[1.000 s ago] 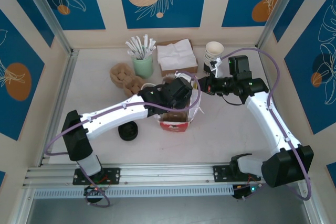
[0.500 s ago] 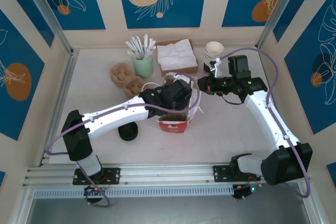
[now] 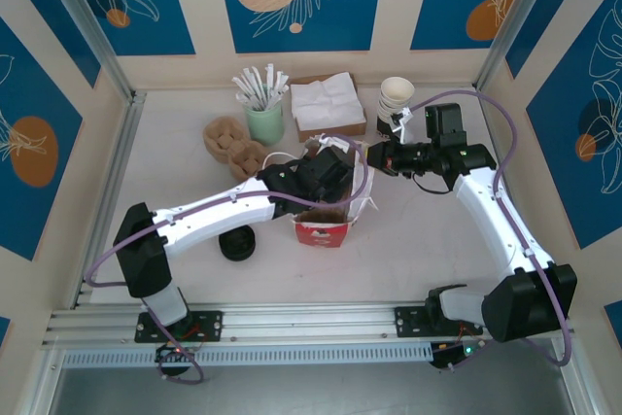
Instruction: Pack the takeout coffee
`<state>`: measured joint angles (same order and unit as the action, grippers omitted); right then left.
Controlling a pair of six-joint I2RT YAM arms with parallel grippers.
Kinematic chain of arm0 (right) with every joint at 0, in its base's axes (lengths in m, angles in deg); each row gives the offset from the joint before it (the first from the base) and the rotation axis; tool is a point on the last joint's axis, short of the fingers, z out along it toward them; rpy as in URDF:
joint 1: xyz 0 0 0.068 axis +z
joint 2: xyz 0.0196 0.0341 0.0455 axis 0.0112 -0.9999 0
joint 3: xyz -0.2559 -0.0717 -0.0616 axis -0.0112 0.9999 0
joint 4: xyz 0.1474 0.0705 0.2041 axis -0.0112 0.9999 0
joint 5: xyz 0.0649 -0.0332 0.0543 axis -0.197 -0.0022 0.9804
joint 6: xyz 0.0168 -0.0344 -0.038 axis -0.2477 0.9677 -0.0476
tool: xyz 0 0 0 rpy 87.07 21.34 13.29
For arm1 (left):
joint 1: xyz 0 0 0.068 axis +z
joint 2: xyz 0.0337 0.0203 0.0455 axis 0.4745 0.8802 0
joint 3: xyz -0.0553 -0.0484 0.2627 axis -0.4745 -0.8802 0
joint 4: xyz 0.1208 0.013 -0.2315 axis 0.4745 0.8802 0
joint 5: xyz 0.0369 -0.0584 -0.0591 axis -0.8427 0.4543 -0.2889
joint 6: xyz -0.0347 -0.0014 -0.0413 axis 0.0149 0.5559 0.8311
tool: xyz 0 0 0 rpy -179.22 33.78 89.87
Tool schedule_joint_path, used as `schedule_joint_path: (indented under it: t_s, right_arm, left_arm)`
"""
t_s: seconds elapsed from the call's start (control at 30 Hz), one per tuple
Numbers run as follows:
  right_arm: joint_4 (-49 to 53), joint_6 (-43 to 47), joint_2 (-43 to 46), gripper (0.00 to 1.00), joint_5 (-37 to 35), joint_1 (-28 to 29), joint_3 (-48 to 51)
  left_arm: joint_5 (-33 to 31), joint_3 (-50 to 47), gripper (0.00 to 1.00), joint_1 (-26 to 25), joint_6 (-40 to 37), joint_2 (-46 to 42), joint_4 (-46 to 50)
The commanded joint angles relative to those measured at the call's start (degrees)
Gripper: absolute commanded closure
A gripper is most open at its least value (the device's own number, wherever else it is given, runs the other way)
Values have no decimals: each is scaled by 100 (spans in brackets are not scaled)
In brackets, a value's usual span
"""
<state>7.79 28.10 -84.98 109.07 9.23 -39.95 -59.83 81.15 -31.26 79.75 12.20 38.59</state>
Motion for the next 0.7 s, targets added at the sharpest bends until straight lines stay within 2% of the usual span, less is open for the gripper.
schedule_joint_path:
  t_s: [0.0, 0.67]
  right_arm:
    - [40, 75, -32, 100, 253, -30, 27]
    - [32, 166, -94, 100, 311, -46, 36]
  left_arm:
    - [-205, -74, 39, 68, 57, 65, -198]
    - [123, 13, 39, 150, 123, 398, -314]
